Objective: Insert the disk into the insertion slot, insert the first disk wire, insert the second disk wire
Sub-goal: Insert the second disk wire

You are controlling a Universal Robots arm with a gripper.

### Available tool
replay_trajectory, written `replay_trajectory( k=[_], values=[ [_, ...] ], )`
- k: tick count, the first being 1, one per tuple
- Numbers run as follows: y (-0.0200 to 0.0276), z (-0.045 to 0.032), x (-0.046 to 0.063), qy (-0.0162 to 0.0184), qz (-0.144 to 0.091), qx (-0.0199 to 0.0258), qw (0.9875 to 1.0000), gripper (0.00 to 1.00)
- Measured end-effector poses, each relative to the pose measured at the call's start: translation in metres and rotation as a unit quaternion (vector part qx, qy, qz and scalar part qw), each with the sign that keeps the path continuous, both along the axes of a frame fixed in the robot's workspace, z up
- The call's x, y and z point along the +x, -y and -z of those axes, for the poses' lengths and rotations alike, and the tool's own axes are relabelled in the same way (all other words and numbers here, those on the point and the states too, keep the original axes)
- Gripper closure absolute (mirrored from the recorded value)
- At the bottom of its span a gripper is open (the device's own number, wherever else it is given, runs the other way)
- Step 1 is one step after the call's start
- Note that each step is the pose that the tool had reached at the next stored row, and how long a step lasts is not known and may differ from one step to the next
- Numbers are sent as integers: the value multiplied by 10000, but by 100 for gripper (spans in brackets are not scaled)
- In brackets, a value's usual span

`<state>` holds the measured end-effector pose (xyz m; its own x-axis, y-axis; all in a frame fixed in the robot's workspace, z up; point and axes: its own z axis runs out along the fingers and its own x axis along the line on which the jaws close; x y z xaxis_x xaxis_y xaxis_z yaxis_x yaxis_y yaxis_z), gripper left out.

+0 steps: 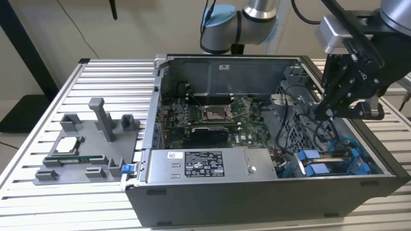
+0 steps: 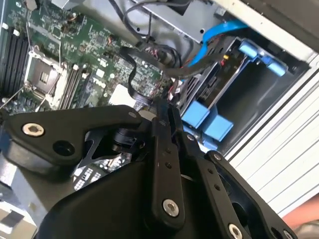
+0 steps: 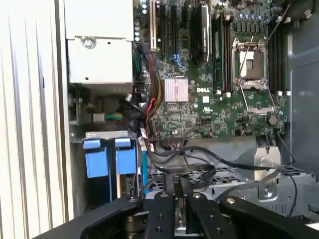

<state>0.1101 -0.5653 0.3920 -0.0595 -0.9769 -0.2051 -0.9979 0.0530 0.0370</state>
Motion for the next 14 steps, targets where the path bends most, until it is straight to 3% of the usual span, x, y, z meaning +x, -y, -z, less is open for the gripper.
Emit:
replay_trajectory(
  k=[5,8,14],
  values=[
    [31,0,-182,32,0,-1,10000,100],
    [41,9,-236,42,0,-10,10000,100],
    [42,45,-238,79,-7,-113,9999,100]
  ],
)
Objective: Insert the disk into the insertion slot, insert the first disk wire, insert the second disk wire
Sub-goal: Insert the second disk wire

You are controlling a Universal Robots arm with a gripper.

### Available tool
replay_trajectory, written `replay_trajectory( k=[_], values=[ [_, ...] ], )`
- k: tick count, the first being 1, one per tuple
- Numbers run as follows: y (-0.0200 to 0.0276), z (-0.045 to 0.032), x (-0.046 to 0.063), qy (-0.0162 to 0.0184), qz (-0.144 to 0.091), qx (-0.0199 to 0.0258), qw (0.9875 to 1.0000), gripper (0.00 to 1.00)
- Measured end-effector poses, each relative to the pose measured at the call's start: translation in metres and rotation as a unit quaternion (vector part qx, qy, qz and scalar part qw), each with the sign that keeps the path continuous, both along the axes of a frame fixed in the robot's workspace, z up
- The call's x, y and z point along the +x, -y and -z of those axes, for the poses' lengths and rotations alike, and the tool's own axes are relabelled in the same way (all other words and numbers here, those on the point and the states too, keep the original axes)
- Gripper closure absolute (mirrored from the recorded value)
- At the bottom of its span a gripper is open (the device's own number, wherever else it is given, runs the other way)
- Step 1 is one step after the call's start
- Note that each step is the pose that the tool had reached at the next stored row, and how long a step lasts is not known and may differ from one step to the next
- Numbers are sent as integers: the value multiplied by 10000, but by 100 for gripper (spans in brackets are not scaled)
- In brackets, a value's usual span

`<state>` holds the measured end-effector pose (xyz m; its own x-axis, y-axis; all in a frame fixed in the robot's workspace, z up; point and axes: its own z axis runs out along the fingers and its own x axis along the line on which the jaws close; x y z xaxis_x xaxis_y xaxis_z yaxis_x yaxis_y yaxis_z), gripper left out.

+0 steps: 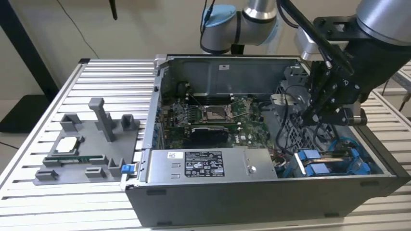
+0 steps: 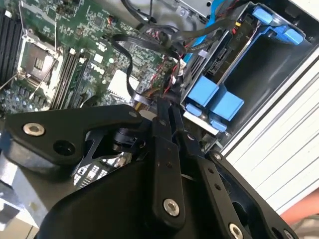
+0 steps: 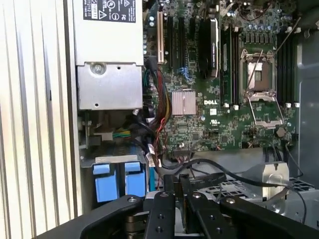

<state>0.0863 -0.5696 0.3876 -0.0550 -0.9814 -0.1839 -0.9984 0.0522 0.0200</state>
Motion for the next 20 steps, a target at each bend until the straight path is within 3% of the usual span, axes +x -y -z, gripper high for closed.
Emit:
replay_trajectory(
  k=[6,15,20],
  values=[
    [4,35,14,5,-13,-145,9999,100],
    [61,114,158,20,-36,-150,9999,100],
    [74,162,184,20,-43,-210,9998,100]
  ],
)
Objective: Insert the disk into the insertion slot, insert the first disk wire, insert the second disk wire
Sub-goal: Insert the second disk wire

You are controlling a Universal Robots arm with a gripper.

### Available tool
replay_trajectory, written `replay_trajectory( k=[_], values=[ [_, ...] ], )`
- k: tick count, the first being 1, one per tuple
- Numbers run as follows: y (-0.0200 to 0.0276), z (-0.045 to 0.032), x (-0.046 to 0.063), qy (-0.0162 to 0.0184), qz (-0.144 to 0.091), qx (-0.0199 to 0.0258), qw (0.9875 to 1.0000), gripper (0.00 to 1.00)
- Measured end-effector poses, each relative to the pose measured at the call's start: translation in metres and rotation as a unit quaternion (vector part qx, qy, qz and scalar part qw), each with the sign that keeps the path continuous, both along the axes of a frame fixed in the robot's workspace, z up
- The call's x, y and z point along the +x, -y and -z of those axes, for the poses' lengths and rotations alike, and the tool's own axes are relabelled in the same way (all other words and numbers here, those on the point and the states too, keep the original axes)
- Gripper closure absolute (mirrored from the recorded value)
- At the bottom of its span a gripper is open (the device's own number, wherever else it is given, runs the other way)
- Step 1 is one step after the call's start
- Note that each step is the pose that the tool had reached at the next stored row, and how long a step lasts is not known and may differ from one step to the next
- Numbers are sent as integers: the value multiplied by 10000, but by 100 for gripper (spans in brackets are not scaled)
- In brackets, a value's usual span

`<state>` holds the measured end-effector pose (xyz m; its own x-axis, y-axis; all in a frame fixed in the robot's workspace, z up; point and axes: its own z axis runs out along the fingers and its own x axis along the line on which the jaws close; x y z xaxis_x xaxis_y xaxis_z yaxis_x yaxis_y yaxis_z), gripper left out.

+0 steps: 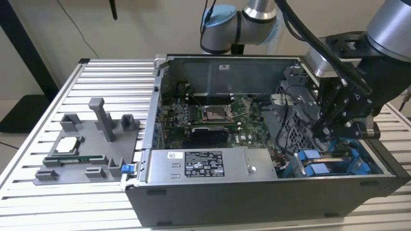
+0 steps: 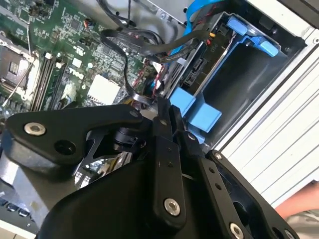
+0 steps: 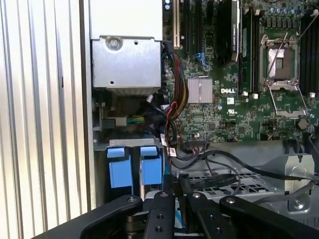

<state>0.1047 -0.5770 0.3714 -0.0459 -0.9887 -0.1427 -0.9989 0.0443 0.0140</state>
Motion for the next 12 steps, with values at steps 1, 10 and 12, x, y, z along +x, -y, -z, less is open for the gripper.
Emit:
replay_trajectory(
  k=[1,10,12],
  values=[
    [4,10,6,0,-1,-10,10000,100],
    [25,70,35,41,-5,-178,9998,100],
    [25,79,36,113,-5,-185,9998,100]
  ],
)
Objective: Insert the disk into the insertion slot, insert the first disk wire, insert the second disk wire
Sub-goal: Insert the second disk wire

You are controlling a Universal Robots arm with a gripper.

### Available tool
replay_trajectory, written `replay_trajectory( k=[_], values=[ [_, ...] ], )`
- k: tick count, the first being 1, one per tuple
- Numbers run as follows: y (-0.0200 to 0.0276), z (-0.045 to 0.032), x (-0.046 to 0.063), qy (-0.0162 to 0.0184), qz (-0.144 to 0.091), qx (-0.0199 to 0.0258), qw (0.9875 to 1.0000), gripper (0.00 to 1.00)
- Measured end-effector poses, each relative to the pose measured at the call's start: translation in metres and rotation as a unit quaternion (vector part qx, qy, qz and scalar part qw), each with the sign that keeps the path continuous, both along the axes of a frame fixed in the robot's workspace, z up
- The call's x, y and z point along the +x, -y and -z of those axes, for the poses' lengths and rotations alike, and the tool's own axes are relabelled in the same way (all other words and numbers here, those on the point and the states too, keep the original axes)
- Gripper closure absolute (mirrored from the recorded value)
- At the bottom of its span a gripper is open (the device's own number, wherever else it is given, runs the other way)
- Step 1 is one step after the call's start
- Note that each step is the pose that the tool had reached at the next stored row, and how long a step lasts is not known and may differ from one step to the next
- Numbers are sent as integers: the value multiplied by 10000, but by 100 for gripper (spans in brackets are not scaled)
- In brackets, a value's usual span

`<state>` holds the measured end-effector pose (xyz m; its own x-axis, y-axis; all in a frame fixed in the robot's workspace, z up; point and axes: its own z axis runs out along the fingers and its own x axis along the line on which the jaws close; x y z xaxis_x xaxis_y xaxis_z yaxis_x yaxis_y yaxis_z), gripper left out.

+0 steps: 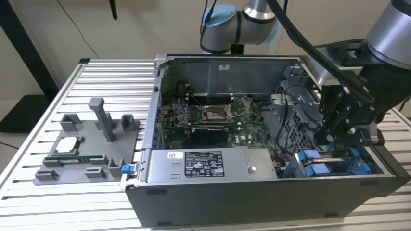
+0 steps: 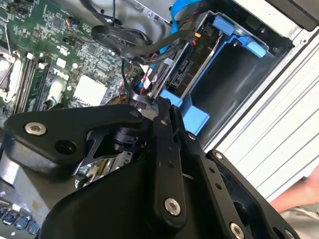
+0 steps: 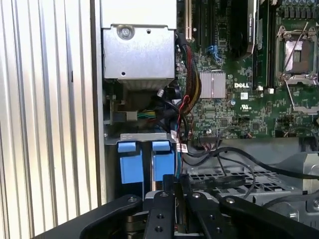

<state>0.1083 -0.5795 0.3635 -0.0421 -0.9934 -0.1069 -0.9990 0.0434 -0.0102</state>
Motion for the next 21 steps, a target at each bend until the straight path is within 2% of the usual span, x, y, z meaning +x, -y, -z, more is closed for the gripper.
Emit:
replay_trajectory(
  k=[3,8,9,14,21],
  values=[
    [1,14,-1,105,1,-7,9999,100],
    [9,52,2,232,1,-11,9997,100],
    [17,63,5,241,0,-12,9997,100],
    [59,103,32,244,1,-8,9997,100],
    [60,152,146,270,1,-8,9996,100]
  ],
)
